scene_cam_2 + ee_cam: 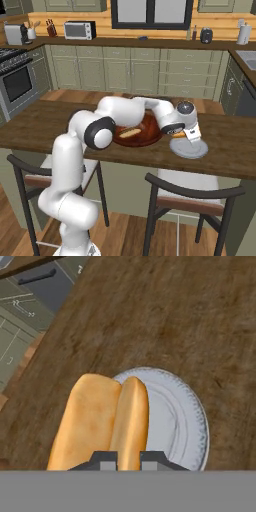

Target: Place one bun and one sausage from the bowl on each plate.

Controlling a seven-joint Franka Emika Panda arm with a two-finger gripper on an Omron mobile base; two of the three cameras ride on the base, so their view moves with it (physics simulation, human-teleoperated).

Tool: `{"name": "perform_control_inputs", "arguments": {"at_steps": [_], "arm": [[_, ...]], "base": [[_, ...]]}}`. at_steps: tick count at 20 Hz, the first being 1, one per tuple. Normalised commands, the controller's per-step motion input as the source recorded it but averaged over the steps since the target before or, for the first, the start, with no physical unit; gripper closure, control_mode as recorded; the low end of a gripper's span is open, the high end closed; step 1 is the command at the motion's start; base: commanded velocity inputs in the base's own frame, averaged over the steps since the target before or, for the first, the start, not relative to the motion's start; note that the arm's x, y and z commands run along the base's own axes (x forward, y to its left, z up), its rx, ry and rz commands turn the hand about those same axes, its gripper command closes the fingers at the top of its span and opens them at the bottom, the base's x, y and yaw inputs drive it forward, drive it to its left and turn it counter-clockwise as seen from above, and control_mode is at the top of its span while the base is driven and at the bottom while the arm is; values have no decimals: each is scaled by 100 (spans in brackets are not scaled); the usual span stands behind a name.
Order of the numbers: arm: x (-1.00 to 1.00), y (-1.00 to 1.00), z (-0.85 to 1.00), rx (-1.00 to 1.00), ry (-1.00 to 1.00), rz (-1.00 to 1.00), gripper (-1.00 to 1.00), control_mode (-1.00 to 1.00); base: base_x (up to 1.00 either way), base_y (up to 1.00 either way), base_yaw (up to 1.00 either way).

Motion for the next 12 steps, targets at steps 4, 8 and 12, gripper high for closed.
{"name": "perform_control_inputs", "arguments": {"at_steps": [4, 8, 12], "arm": [[4, -5, -30, 0, 0, 0, 100, -100], [9, -4, -22, 0, 0, 0, 100, -100], [16, -9, -12, 0, 0, -2, 100, -100]], "base": [[0, 0, 0], [0, 0, 0], [0, 0, 0]]}}
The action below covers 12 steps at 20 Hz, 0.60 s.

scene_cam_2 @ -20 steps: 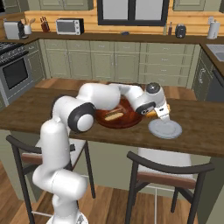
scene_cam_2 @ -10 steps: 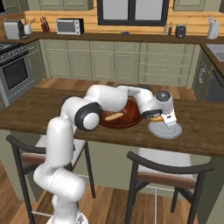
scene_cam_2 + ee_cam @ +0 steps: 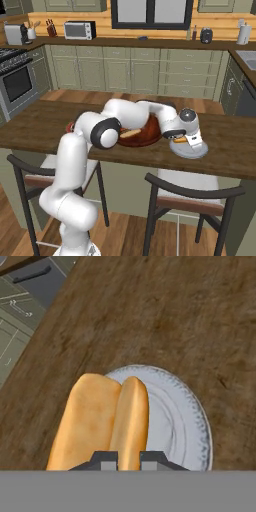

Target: Place one bun and one sausage from the bowl on each plate.

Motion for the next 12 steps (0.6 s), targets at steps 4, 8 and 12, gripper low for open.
{"name": "perform_control_inputs", "arguments": {"at_steps": [4, 8, 12], "arm": [[24, -13, -10, 1, 0, -2, 100, -100], [28, -8, -8, 5, 1, -3, 100, -100], [24, -1, -11, 3, 0, -3, 100, -100]], "base": [[0, 0, 0], [0, 0, 0], [0, 0, 0]]}}
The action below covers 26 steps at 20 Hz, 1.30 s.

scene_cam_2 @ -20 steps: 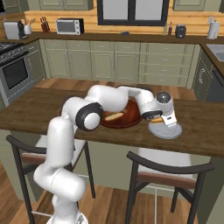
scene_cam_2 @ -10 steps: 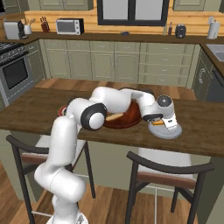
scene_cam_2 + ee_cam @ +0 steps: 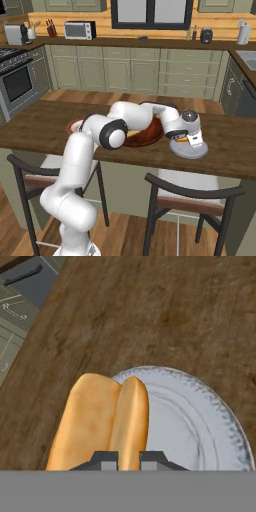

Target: Place one bun and one sausage from the bowl on each plate.

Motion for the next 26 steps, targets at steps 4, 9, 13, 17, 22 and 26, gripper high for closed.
{"name": "perform_control_inputs", "arguments": {"at_steps": [4, 9, 13, 17, 22, 26], "arm": [[24, 0, -12, 2, 0, 0, -100, -100], [24, 0, -4, 0, 0, 0, -100, -100], [16, 0, 0, 0, 0, 0, -100, -100], [-17, 1, 44, -5, -7, 0, -100, -100], [-12, 51, 88, -4, -4, 25, -100, -100], [3, 96, 58, 0, 1, 53, -100, -100]], "base": [[0, 0, 0], [0, 0, 0], [0, 0, 0], [0, 0, 0], [0, 0, 0], [0, 0, 0]]}}
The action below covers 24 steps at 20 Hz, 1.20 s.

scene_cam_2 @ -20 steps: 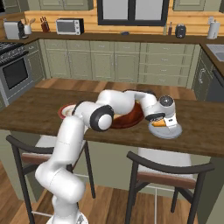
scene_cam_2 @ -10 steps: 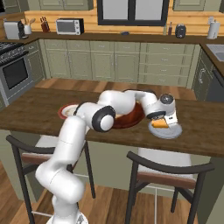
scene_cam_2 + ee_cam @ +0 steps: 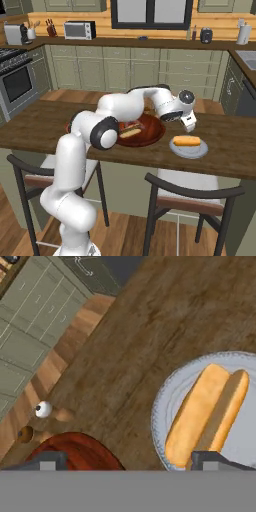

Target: Place one bun and one sausage from the bowl on each plate.

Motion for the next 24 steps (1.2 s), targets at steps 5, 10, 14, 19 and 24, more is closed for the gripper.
{"name": "perform_control_inputs", "arguments": {"at_steps": [5, 10, 14, 19, 24], "arm": [[23, 73, 53, -5, -8, 56, -100, -100], [26, 76, 35, -12, -11, 57, -100, -100], [30, 100, 7, -23, 1, 28, -100, -100], [15, 100, -3, -24, 15, 4, -100, -100], [19, 100, 0, -10, 19, 1, -100, -100]], "base": [[0, 0, 0], [0, 0, 0], [0, 0, 0], [0, 0, 0], [0, 0, 0]]}}
